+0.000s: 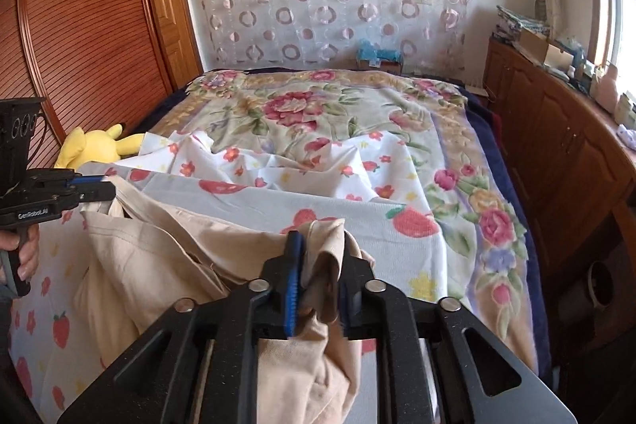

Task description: Fold small clothes

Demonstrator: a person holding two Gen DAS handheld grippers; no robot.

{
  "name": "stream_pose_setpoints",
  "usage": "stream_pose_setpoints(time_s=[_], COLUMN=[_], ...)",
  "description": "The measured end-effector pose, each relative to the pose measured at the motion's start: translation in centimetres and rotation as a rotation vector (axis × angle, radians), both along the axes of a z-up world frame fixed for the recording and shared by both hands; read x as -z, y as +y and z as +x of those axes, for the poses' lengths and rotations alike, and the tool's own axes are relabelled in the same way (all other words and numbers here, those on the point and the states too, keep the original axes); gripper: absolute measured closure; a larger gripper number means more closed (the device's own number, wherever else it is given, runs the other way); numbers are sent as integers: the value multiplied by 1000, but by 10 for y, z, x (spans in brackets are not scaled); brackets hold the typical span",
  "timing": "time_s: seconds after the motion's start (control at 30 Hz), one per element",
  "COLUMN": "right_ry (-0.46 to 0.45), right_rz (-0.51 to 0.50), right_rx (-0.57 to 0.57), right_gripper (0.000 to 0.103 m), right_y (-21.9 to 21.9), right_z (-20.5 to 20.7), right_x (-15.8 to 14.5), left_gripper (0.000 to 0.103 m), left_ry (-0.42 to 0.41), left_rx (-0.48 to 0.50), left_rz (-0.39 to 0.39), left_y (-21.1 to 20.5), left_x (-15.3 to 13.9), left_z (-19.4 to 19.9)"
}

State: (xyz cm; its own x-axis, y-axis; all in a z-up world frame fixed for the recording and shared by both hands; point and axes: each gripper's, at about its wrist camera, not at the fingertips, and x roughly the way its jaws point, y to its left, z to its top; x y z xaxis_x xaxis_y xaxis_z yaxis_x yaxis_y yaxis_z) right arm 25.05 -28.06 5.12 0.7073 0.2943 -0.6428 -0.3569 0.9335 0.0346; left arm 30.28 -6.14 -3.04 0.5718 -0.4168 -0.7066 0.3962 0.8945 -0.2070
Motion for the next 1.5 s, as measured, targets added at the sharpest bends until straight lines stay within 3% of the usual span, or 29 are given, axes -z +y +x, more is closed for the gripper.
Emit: stream_pose_setpoints(time_s=[0.07, 0.1, 0.17, 0.47, 0.6, 0.63, 0.7, 0.73, 0.83, 0.9, 1.0, 1.13, 1.17, 1.2, 1.23, 1.3, 1.4, 1.5], right_ry=[-24, -36, -48, 39, 62, 60, 49, 43, -9, -39, -33, -5, -2, 4, 6, 2, -10, 12], right_rz=[0, 0, -5, -69, -81, -74, -39, -16, 10, 25, -1, -43, -46, -55, -66, -67, -54, -45], right_rx=[15, 23, 22, -68, -101, -100, -118, -135, -132, -76, 75, 102, 90, 85, 90, 85, 70, 41], right_gripper=[66, 62, 61, 61, 61, 62, 91, 98, 99, 100, 100, 100, 99, 92, 89, 77, 68, 65], right_y=[-7, -11, -15, -3, 7, 6, 4, 2, -5, -13, -28, -29, -28, -26, -26, -25, -16, -19], right_z=[-6, -10, -19, -23, -6, 0, 10, 13, 18, 21, 30, 31, 28, 25, 22, 14, -7, -34], right_x=[-9, -12, -14, 11, 14, 12, 6, 5, -1, -6, -4, 2, 1, 0, -2, -10, -19, -11], left_gripper=[60, 48, 35, 35, 35, 35, 35, 36, 48, 70, 74, 74, 71, 58, 54, 49, 37, 35], left_ry=[-5, 0, 10, 75, 48, 49, 42, 32, 24, 10, -25, -25, -31, -42, -53, -43, -18, -1], left_rx=[13, 20, 37, 59, 63, 53, 42, 28, 2, -24, -99, -115, -114, -107, -101, -79, -33, 8], left_rz=[-12, -10, -9, -7, 0, 6, 10, 19, 28, 40, 91, 74, 80, 84, 76, 62, 61, 49], left_y=[6, 9, 12, 0, -16, -17, -20, -21, -20, -17, -10, 4, 5, 7, 9, 12, 9, 3], left_x=[0, 1, 5, 30, 25, 25, 24, 23, 25, 26, 25, 19, 17, 14, 12, 11, 14, 19], left_z=[-8, -14, -19, -8, 8, 12, 20, 23, 29, 33, 37, 33, 29, 25, 18, 8, -11, -34])
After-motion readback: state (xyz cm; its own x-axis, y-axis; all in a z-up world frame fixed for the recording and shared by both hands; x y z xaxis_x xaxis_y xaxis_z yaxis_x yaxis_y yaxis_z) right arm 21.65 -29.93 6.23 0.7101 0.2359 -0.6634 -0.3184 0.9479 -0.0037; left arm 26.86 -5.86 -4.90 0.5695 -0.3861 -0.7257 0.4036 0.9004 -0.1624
